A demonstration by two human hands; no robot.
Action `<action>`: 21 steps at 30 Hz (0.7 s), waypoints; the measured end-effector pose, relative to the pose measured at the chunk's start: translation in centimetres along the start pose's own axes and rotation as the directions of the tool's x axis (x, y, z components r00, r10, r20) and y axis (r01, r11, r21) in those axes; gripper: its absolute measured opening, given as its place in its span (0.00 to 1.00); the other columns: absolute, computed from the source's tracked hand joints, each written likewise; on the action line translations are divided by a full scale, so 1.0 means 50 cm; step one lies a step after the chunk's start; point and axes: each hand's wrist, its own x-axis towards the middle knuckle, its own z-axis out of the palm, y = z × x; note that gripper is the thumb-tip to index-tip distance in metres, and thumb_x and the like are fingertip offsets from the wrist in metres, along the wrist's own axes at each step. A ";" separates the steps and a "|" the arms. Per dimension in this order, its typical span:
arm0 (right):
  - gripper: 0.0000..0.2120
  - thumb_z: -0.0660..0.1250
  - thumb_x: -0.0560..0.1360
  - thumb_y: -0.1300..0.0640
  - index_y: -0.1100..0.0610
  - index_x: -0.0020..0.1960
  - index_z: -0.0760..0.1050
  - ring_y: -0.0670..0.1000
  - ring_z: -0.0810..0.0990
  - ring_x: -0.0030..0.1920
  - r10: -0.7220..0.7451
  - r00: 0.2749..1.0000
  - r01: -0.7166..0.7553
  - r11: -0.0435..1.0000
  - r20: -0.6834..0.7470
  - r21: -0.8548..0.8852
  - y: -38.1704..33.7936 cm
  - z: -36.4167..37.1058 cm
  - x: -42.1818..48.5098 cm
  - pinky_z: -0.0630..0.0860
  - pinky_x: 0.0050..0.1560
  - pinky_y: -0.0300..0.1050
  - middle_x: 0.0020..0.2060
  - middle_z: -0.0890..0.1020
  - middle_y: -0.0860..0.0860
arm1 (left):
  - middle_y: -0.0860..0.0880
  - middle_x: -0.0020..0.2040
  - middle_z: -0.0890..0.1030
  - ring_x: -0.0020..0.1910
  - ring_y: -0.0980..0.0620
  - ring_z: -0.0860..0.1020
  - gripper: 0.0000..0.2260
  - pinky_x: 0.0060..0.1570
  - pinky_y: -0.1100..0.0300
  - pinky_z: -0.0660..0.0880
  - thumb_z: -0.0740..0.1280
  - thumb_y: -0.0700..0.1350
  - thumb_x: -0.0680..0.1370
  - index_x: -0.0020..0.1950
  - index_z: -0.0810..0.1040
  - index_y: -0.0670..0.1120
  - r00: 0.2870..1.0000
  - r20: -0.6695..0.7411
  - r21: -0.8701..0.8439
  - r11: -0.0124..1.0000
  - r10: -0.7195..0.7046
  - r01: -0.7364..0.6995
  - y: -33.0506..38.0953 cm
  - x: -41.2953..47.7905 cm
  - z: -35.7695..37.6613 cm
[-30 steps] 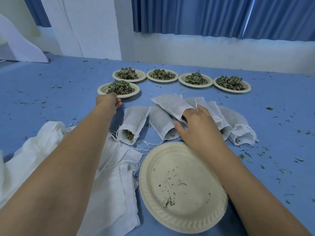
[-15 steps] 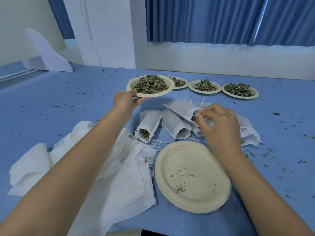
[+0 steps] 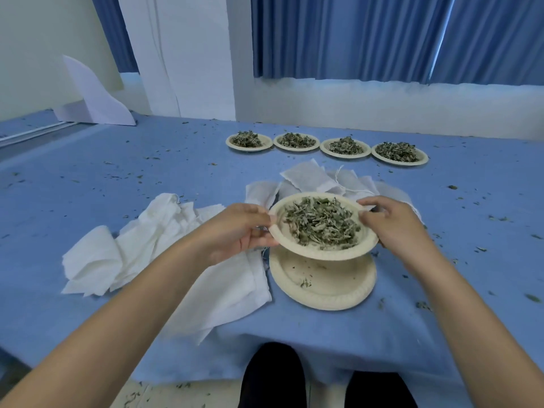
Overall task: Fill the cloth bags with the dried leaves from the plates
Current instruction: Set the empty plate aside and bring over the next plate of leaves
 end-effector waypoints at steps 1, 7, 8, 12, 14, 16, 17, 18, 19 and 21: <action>0.09 0.65 0.75 0.61 0.50 0.51 0.78 0.38 0.75 0.24 -0.002 1.000 0.003 0.999 0.009 -0.038 0.007 -0.002 -0.009 0.67 0.24 0.31 0.34 0.80 0.47 | 0.41 0.44 0.82 0.36 0.51 0.83 0.02 0.36 0.64 0.80 0.65 0.35 0.79 0.51 0.76 0.37 1.000 -0.001 0.042 0.999 0.001 -0.001 -0.004 -0.008 0.004; 0.11 0.65 0.73 0.60 0.49 0.52 0.78 0.51 0.82 0.33 0.045 0.998 -0.040 0.992 0.045 -0.121 0.058 0.003 -0.049 0.73 0.34 0.43 0.33 0.83 0.50 | 0.44 0.36 0.80 0.27 0.53 0.78 0.06 0.30 0.63 0.75 0.66 0.41 0.79 0.48 0.79 0.39 0.975 -0.143 0.668 0.743 0.173 -0.034 -0.027 -0.026 0.008; 0.10 0.65 0.73 0.60 0.48 0.52 0.78 0.53 0.82 0.34 0.043 0.998 -0.038 0.991 0.038 -0.130 0.063 0.005 -0.052 0.75 0.37 0.44 0.33 0.83 0.51 | 0.44 0.39 0.80 0.29 0.52 0.78 0.06 0.33 0.61 0.74 0.65 0.44 0.80 0.49 0.78 0.41 0.949 -0.189 0.821 0.571 0.253 0.011 -0.029 -0.026 0.002; 0.10 0.64 0.73 0.57 0.48 0.51 0.78 0.51 0.76 0.30 0.007 1.000 -0.011 0.975 -0.019 -0.222 0.078 0.017 -0.056 0.74 0.37 0.46 0.27 0.79 0.48 | 0.46 0.45 0.76 0.44 0.46 0.76 0.13 0.35 0.59 0.66 0.62 0.52 0.81 0.54 0.70 0.42 0.916 -0.288 0.955 0.006 0.280 0.298 -0.041 -0.037 -0.007; 0.10 0.64 0.74 0.54 0.47 0.54 0.79 0.50 0.74 0.30 -0.029 0.999 0.017 0.941 -0.032 -0.337 0.079 0.025 -0.059 0.71 0.34 0.44 0.26 0.76 0.47 | 0.49 0.37 0.70 0.40 0.48 0.72 0.12 0.28 0.60 0.61 0.62 0.52 0.80 0.49 0.66 0.43 0.928 -0.331 0.941 -0.011 0.172 0.338 -0.053 -0.034 -0.003; 0.13 0.63 0.75 0.52 0.47 0.57 0.79 0.51 0.75 0.33 -0.054 0.998 0.037 0.911 -0.030 -0.411 0.077 0.032 -0.061 0.71 0.34 0.44 0.28 0.75 0.47 | 0.48 0.34 0.69 0.38 0.47 0.72 0.09 0.26 0.60 0.60 0.63 0.46 0.79 0.47 0.66 0.43 0.932 -0.341 0.938 -0.021 0.123 0.346 -0.060 -0.028 -0.003; 0.14 0.62 0.76 0.51 0.46 0.59 0.79 0.52 0.75 0.35 -0.058 0.998 0.039 0.887 -0.027 -0.460 0.076 0.034 -0.062 0.71 0.35 0.43 0.27 0.73 0.46 | 0.47 0.35 0.70 0.39 0.46 0.74 0.07 0.26 0.60 0.60 0.64 0.43 0.78 0.48 0.67 0.43 0.935 -0.334 0.940 -0.035 0.121 0.341 -0.058 -0.028 -0.002; 0.15 0.61 0.76 0.49 0.45 0.60 0.78 0.52 0.75 0.37 -0.052 0.998 0.034 0.858 -0.021 -0.512 0.074 0.034 -0.062 0.70 0.35 0.43 0.27 0.72 0.45 | 0.47 0.35 0.71 0.41 0.45 0.76 0.05 0.26 0.60 0.61 0.64 0.41 0.77 0.48 0.68 0.43 0.936 -0.328 0.941 -0.045 0.127 0.336 -0.054 -0.028 -0.003; 0.15 0.61 0.76 0.48 0.44 0.61 0.77 0.52 0.76 0.39 -0.038 0.999 0.025 0.830 -0.012 -0.558 0.072 0.031 -0.063 0.70 0.37 0.43 0.29 0.73 0.46 | 0.47 0.36 0.70 0.43 0.44 0.76 0.03 0.27 0.60 0.62 0.63 0.39 0.78 0.46 0.68 0.43 0.936 -0.323 0.943 -0.038 0.143 0.331 -0.049 -0.030 -0.004; 0.16 0.59 0.78 0.45 0.45 0.62 0.77 0.54 0.79 0.44 -0.021 1.000 0.002 0.775 -0.022 -0.631 0.066 0.026 -0.064 0.70 0.40 0.43 0.36 0.80 0.50 | 0.49 0.35 0.68 0.41 0.45 0.73 0.07 0.31 0.59 0.63 0.60 0.38 0.77 0.40 0.66 0.43 0.918 -0.316 0.946 0.005 0.239 0.324 -0.036 -0.032 -0.008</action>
